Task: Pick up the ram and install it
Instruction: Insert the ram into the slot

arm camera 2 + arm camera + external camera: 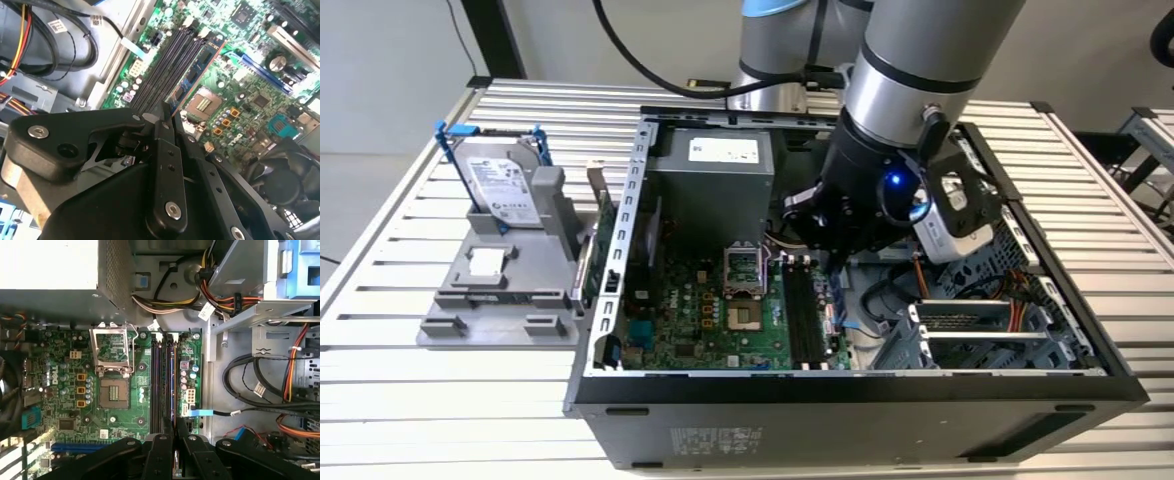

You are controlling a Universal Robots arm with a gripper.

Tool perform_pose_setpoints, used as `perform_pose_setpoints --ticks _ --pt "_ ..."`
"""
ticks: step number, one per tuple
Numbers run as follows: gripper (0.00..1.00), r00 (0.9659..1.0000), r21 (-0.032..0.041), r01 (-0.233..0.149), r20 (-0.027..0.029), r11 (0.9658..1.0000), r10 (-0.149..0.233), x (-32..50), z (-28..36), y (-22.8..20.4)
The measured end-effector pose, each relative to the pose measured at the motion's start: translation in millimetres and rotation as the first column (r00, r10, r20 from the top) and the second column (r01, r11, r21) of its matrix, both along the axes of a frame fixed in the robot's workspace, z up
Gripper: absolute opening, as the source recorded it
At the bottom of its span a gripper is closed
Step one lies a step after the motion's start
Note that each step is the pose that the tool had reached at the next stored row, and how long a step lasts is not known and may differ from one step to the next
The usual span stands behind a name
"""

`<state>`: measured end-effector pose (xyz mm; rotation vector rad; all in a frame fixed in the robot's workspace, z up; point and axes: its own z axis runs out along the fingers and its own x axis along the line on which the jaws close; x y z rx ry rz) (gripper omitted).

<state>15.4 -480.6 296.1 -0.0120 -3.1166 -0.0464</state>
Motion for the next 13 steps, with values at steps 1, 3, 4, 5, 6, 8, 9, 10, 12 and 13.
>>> perform_pose_setpoints --ticks 1,3,4,5,6,8,9,10,12,13 --pt "0.0 1.0 -0.0002 0.0 -0.0001 1.0 0.0 1.5 -1.8 0.5" --pt "0.0 1.0 0.0 0.0 -0.0001 1.0 0.0 4.4 -5.4 1.1" --pt "0.0 1.0 -0.0001 0.0 -0.0001 1.0 0.0 5.7 -7.2 1.3" --pt "0.0 1.0 -0.0002 0.0 -0.0001 1.0 0.0 6.6 -9.0 1.6" --pt "0.0 1.0 -0.0003 0.0 -0.0001 1.0 0.0 7.1 -10.9 1.9" --pt "0.0 1.0 0.0 0.0 0.0 1.0 0.0 7.7 -14.6 2.9" --pt "0.0 1.0 -0.0001 0.0 0.0 1.0 0.0 7.8 -16.4 3.5" --pt "0.0 1.0 -0.0001 0.0 0.0 1.0 0.0 7.9 -18.1 3.9" --pt "0.0 1.0 -0.0003 0.0 -0.0001 1.0 0.0 7.9 -21.9 4.2" --pt "0.0 1.0 -0.0002 0.0 0.0 1.0 0.0 7.8 -23.7 4.3"
